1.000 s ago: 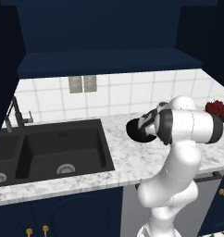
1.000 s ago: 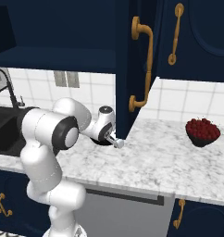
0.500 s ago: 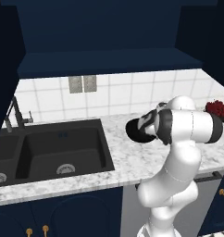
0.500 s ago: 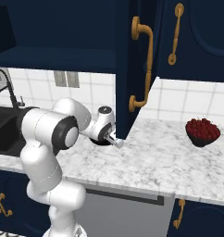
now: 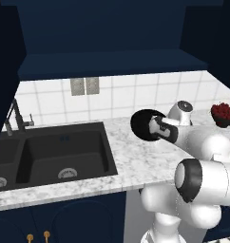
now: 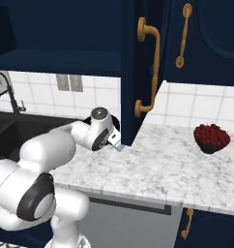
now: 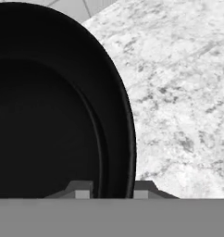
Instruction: Pick up the bowls on the counter and stack them on top of one another in the open cabinet. Place the smaller bowl on top of the larger bowl.
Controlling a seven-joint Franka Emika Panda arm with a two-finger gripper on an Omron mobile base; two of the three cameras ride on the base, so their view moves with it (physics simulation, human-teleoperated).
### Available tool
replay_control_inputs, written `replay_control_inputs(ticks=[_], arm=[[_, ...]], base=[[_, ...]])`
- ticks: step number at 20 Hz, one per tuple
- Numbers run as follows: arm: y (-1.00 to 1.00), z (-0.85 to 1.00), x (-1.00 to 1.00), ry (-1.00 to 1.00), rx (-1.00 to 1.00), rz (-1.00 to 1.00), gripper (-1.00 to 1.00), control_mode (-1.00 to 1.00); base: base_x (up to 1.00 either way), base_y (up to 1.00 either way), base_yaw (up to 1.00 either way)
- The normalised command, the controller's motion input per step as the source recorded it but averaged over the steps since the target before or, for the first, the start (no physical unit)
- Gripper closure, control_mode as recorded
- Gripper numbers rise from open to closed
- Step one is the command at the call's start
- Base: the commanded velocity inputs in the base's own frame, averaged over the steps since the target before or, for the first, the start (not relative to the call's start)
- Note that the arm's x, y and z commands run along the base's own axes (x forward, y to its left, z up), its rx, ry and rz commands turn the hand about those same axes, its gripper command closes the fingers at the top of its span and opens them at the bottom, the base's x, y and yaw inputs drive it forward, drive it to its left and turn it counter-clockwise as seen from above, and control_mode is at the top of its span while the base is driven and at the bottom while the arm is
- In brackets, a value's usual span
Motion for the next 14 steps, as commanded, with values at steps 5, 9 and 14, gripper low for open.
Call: replay_control_inputs(ticks=[5, 9, 14], arm=[[0.31, 1.0, -0.7, -0.17, 0.0, 0.06, 1.0, -1.0], [0.01, 1.0, -0.53, -0.07, 0.03, 0.01, 1.0, -1.0], [0.02, 1.0, -0.42, -0.01, 0.04, 0.02, 1.0, -1.0]], base=[[0.0, 0.0, 0.0], [0.0, 0.0, 0.0], [0.0, 0.0, 0.0]])
